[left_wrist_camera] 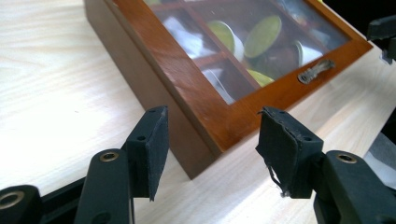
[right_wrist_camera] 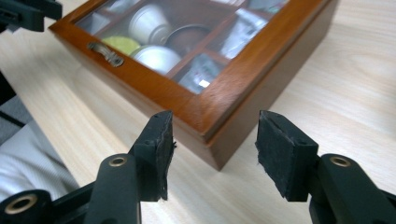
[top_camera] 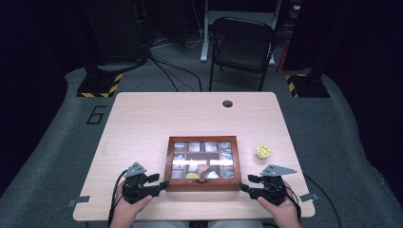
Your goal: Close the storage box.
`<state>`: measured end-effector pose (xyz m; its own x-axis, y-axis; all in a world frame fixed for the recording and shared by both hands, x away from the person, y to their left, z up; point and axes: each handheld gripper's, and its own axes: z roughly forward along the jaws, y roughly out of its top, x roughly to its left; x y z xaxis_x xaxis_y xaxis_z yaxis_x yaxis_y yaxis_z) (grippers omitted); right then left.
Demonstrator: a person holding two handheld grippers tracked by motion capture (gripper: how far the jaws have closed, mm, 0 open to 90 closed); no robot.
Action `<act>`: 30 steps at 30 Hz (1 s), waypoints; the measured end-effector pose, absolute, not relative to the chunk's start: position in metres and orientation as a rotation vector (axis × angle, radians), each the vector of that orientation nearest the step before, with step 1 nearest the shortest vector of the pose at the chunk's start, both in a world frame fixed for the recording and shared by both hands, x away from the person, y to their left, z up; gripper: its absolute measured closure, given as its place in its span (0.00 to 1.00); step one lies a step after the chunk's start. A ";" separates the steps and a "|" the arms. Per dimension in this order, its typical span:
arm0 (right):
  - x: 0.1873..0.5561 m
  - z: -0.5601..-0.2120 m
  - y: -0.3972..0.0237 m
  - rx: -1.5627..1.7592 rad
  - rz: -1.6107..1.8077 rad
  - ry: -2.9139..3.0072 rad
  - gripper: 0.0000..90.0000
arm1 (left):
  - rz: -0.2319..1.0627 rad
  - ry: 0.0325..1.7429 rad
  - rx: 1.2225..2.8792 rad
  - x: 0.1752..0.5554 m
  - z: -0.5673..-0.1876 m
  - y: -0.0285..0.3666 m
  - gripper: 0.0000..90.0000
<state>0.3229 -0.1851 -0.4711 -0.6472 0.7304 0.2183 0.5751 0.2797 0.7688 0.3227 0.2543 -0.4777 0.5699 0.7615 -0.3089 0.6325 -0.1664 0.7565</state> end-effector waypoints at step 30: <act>0.357 -0.485 -0.218 1.422 1.172 2.255 0.49 | 0.206 1.313 1.762 0.354 -0.487 0.297 0.47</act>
